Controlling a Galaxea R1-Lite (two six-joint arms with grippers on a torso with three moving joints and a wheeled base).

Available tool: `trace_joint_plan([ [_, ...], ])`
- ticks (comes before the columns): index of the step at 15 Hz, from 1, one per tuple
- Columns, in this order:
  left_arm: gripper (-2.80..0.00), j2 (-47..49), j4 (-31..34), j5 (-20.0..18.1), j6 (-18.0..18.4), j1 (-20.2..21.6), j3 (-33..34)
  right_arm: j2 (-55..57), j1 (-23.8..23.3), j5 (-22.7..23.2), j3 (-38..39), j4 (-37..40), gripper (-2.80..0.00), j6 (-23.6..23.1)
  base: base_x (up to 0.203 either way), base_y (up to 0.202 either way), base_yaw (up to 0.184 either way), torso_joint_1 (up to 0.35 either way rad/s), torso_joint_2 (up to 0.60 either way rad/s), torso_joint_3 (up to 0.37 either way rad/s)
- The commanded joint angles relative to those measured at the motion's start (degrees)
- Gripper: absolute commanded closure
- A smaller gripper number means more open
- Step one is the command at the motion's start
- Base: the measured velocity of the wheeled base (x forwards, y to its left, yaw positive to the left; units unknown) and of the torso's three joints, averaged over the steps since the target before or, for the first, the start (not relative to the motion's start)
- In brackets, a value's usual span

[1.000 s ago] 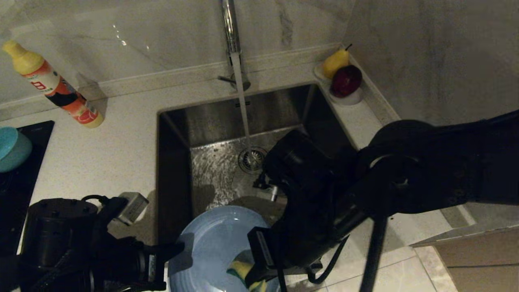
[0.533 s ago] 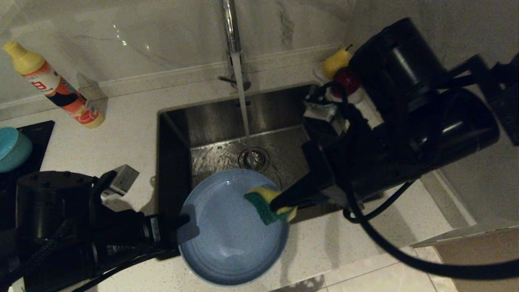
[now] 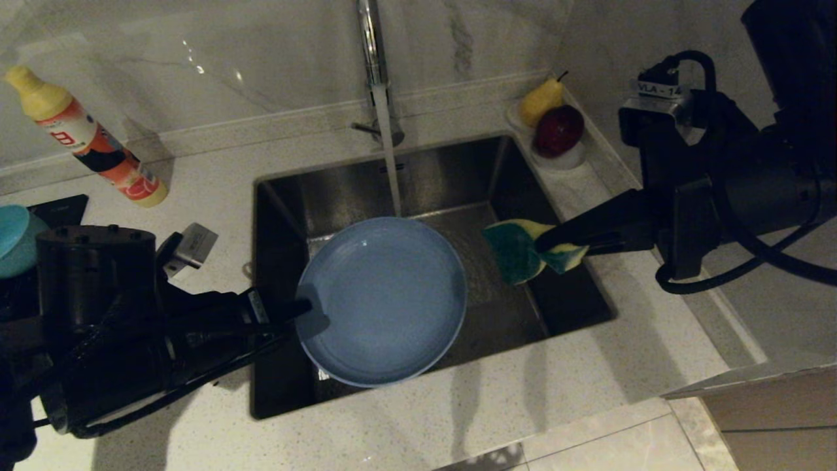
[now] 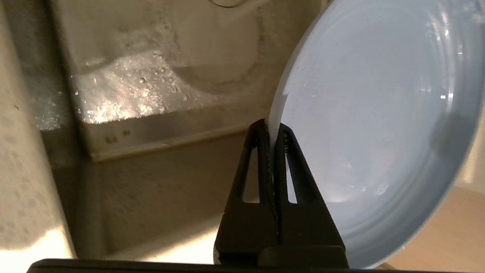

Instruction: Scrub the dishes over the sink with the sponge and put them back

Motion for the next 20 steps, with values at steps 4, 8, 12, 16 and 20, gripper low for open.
trace_joint_plan([
  [4,0.0,10.4,-11.2,-0.1,-0.6,1.0,-2.0,-2.9,-3.8,1.3,7.3,-1.0,0.0,-0.1,0.0,0.0,0.0,0.0,0.0,0.0],
  [8,0.0,15.0,-16.8,-0.2,-0.6,1.0,-2.6,-3.8,-4.9,1.6,13.1,-6.6,0.0,0.0,0.0,0.0,0.0,0.0,0.0,0.0],
  [12,0.0,17.0,-16.9,-0.3,-0.5,1.0,-4.5,-3.9,-5.3,1.6,15.7,-8.7,0.0,0.0,0.0,0.0,0.0,0.0,0.0,0.0],
  [16,0.0,20.1,-16.9,-0.2,-0.6,1.1,-6.6,-4.3,-5.5,1.7,16.5,-8.8,0.0,0.0,0.0,0.0,0.0,0.0,0.0,0.0],
  [20,0.0,22.1,-21.3,-0.1,-0.8,1.4,-6.9,-4.3,-6.2,1.9,17.4,-8.8,0.0,-0.1,0.0,0.0,0.0,0.0,0.0,0.0],
])
